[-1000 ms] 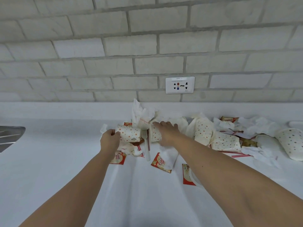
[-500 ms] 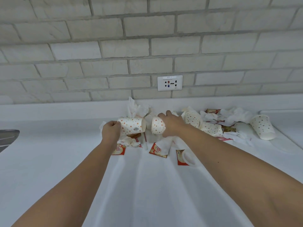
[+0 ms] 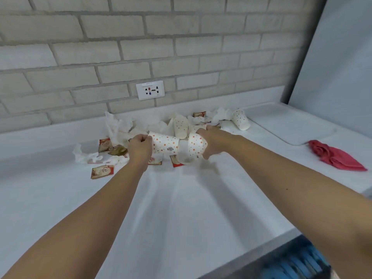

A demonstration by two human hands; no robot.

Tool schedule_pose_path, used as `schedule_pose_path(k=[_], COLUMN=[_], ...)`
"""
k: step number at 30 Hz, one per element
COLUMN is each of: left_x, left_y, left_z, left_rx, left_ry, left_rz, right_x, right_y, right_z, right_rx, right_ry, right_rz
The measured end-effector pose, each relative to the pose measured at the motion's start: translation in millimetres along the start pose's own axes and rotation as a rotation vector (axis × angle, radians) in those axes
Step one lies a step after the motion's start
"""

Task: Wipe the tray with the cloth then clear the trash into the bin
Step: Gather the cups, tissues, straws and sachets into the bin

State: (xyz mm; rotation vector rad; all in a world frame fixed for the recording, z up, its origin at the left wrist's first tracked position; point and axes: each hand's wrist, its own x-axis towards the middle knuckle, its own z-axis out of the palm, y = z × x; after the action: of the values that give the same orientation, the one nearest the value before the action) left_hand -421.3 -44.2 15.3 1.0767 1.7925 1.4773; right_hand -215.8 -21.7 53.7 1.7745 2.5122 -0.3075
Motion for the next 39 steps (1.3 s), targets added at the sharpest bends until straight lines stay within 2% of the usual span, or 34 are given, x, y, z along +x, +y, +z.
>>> schedule_pose_path(k=[9,15,22,25,32,36,39], left_x=[-97,-164,-276,-323,-389,-414,-428], left_y=[22,34,46,40,23,14,7], left_z=[109,178,263,293,338,352,358], left_rx=[0.035,0.044,0.089,0.116,0.156,0.194,0.223], left_ry=[-0.252,-0.382,-0.584,-0.66,-0.756,-0.793,-0.84], left_rz=[0.056,0.103,0.266,0.275,0.192,0.147,0.13], right_x=[-103,-172,-265,-296,-342,-355,-358], right_y=[112,182,267,299,349,366,371], right_z=[8,15,31,50,100,124,135], right_rx=[0.022,0.045,0.071,0.192,0.595,0.691,0.773], right_ry=[-0.115,-0.21,-0.385,-0.437,-0.394,-0.404,-0.347], right_rz=[0.307,0.396,0.546,0.61,0.628,0.615,0.607])
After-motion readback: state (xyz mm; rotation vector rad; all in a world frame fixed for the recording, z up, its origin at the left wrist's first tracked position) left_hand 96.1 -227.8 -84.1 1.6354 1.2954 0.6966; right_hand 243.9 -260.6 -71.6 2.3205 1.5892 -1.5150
